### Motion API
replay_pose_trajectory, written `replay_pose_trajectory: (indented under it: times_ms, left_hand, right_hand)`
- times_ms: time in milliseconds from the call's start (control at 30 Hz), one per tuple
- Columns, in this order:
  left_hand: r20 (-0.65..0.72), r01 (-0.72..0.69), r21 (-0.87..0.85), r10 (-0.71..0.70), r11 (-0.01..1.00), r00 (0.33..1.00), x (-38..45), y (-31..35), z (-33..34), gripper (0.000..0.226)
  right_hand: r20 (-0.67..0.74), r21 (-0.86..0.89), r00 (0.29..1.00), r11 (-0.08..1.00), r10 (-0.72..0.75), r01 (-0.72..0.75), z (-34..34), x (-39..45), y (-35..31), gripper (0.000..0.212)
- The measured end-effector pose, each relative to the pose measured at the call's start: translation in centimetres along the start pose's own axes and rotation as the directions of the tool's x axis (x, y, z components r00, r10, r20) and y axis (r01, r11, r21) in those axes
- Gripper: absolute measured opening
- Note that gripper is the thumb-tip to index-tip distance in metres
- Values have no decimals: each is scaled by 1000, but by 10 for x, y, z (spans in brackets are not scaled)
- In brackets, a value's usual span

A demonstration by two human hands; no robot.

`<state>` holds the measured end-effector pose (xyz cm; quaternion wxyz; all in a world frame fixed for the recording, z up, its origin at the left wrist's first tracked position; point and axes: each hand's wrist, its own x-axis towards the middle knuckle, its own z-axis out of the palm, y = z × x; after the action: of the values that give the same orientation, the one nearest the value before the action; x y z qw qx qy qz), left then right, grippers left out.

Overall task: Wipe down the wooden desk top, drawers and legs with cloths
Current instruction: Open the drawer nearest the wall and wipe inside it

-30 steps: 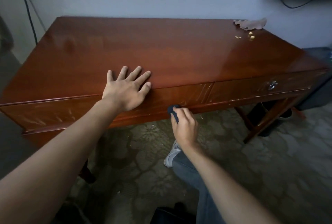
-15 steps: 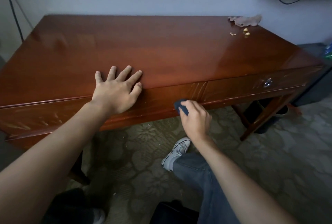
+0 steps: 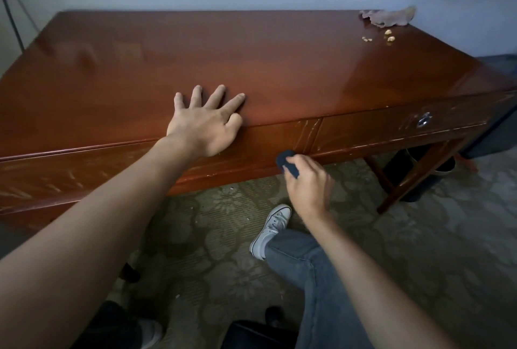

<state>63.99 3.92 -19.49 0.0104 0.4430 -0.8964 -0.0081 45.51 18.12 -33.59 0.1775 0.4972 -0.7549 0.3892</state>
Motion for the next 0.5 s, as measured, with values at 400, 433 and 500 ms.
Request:
replay_pose_trajectory:
  times_ms: [400, 433, 500]
  left_hand:
    - [1, 18, 16, -18, 1000, 1000, -1, 1, -1, 62]
    - [1, 20, 14, -20, 1000, 1000, -1, 2, -1, 63]
    - [2, 22, 13, -22, 1000, 1000, 0, 2, -1, 64]
  right_hand:
    - [65, -11, 995, 997, -70, 71, -5, 0, -12, 23]
    - [8, -38, 1000, 999, 10, -10, -11, 4, 1, 24]
    - [-45, -49, 987, 987, 152, -154, -14, 6, 6, 26]
